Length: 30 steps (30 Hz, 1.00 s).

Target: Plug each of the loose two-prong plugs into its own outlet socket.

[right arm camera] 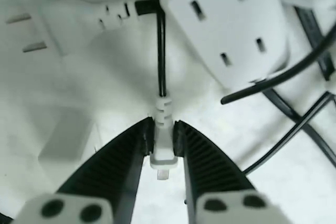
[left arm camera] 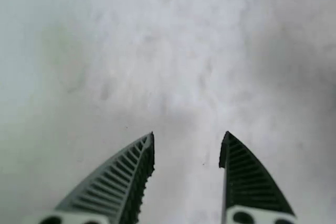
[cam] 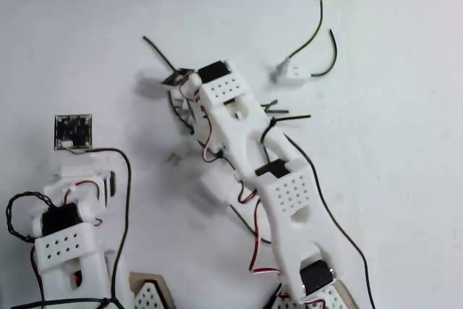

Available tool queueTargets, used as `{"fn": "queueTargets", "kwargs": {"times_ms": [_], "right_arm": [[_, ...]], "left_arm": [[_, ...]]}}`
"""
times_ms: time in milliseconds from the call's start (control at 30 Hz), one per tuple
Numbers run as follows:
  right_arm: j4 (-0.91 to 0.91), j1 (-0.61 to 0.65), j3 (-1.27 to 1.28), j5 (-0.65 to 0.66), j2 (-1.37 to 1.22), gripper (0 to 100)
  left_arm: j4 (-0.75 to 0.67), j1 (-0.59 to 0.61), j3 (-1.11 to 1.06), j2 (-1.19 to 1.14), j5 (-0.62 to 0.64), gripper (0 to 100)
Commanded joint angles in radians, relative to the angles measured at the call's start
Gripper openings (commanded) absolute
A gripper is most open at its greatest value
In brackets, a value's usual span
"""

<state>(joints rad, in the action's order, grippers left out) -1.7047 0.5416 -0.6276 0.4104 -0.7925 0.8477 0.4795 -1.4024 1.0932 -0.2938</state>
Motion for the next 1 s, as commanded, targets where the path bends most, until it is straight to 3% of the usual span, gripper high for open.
{"fn": "queueTargets", "kwargs": {"times_ms": [0,100,233,600,867,967], "right_arm": [[-0.012,-0.007,0.015,0.006,0.064,7.0],[-0.012,-0.01,0.054,0.014,0.064,8.2],[-0.008,-0.019,0.058,0.014,0.073,1.7],[-0.012,-0.013,0.051,0.008,0.114,7.7],[-0.01,-0.015,0.048,0.008,0.088,7.4],[-0.01,-0.015,0.046,0.014,0.087,3.2]], "left_arm": [[-0.021,0.004,0.005,0.019,0.002,21],[-0.021,0.004,0.005,0.019,0.002,21],[-0.021,0.004,0.005,0.019,0.002,21],[-0.021,0.004,0.005,0.019,0.002,21],[-0.021,0.004,0.005,0.019,0.002,21],[-0.021,0.004,0.005,0.019,0.002,21]]}}
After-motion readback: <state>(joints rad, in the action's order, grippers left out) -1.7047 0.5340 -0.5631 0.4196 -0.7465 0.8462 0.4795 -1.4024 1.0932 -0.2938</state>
